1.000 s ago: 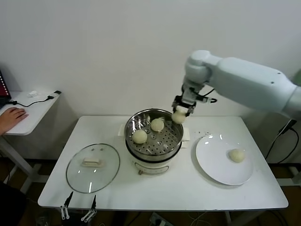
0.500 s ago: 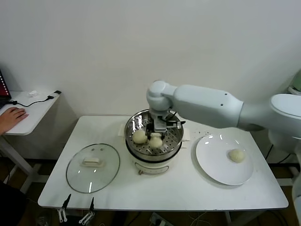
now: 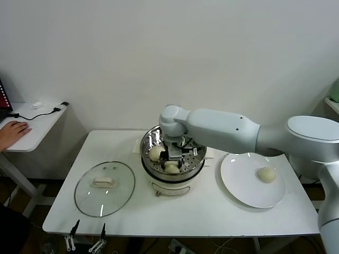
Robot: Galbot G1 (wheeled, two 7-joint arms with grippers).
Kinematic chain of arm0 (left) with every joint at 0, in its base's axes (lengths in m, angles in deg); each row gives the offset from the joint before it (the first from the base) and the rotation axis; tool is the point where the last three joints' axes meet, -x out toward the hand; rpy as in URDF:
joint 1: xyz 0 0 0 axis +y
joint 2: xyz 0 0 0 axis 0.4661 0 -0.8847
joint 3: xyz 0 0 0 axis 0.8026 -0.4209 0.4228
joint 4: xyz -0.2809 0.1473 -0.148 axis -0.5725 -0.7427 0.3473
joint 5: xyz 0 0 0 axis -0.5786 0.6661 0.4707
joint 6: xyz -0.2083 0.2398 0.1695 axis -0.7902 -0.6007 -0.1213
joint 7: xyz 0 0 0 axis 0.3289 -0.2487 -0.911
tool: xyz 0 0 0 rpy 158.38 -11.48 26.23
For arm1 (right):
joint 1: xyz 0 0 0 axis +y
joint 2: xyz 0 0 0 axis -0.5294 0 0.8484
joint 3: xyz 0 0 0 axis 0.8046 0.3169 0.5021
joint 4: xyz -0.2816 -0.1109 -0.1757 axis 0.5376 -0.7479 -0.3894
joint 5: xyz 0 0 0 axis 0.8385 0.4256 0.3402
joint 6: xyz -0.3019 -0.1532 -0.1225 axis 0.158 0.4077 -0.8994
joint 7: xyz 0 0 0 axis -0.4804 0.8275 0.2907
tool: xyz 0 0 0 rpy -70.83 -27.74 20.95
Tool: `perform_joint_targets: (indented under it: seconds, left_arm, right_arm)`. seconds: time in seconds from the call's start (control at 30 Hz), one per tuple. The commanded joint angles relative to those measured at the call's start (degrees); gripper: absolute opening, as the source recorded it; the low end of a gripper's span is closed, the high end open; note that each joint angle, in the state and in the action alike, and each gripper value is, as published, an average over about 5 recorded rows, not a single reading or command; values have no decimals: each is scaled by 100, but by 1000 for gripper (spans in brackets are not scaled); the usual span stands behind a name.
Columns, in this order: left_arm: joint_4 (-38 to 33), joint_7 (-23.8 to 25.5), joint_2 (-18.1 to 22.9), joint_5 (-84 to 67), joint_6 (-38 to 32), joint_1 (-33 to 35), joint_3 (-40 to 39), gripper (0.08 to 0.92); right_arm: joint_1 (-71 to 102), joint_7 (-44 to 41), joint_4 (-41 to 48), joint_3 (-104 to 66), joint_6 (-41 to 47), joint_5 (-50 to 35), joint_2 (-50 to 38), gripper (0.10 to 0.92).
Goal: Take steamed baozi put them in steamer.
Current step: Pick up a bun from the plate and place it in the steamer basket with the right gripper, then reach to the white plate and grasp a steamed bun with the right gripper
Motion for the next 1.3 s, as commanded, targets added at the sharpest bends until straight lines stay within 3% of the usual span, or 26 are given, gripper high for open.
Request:
perform_joint_targets:
  seconds: [0.03,0.2,0.47,0.7,0.8,1.0,1.3]
  left_arm:
    - [22,0,1,2,4,0,-7,823]
    - [42,0,-2,13,-1,-11,-22,823]
    - [13,0,-2,17,-10,-17,-44,823]
    - [-67,2,-21,12,-15,-2,-90,823]
    - [-105,5,-11,9,-7,-8,-107,823]
    - [-122,7,1,36,-5,4,-126,823]
    - [-130,3,16,93,10,48,-72,823]
  right_arm:
    - [103,-14,50,-75,-21,29,65,713]
    - [-138,-51,12,-229,-51,-150,-121,813]
    - [-919,-35,-64,-312,320,-769,-1059,823]
    - [-2101,1345,-84,1270,3025,-2859,-2530,823]
    - [-1970,1305,-153,1169,4109,-3293,-3155,823]
    - [-587,934,-12,28,4889,-3045,-4224,823]
    - [2163,500,1013,-2354,4227,-1195,-4414,823]
